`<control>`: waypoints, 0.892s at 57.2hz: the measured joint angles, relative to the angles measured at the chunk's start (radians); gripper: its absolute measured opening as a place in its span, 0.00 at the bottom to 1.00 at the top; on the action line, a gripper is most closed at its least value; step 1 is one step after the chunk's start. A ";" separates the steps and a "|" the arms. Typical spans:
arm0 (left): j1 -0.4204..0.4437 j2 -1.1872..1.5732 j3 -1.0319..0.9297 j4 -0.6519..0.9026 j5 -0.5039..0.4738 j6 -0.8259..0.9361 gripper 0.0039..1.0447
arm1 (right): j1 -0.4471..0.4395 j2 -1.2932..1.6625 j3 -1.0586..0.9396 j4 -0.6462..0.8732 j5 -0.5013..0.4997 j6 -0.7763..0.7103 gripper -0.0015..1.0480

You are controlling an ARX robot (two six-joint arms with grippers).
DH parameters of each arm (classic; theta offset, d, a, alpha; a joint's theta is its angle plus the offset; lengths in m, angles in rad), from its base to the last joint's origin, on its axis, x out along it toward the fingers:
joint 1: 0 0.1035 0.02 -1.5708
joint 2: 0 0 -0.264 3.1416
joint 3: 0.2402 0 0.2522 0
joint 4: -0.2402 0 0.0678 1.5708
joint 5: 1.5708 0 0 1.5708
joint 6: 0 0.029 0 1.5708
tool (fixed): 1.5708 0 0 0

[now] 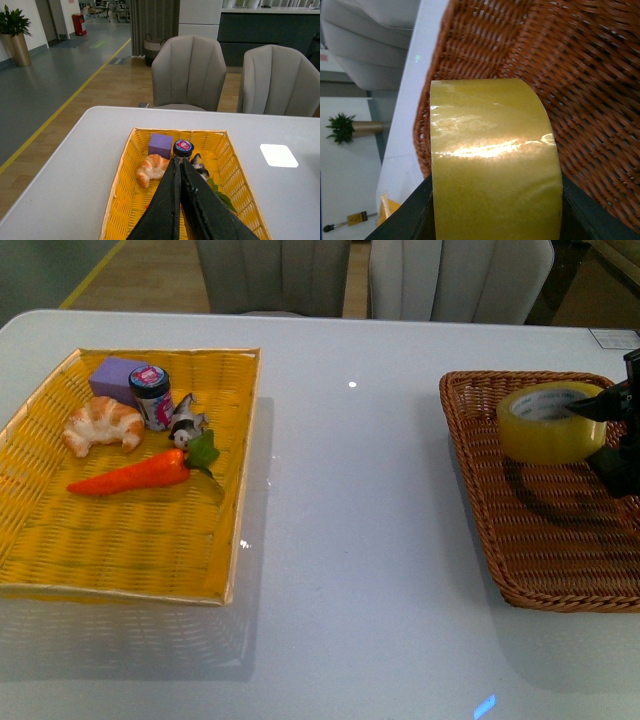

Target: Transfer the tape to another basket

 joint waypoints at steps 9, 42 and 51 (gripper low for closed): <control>0.000 -0.097 0.000 -0.092 0.000 0.000 0.01 | 0.002 0.027 0.014 -0.034 0.015 -0.002 0.45; 0.000 -0.294 0.000 -0.285 0.000 0.000 0.01 | -0.063 -0.309 -0.248 -0.029 -0.032 -0.049 0.91; 0.000 -0.373 0.000 -0.382 0.000 0.000 0.01 | -0.111 -0.645 -0.420 -0.160 -0.029 -0.165 0.91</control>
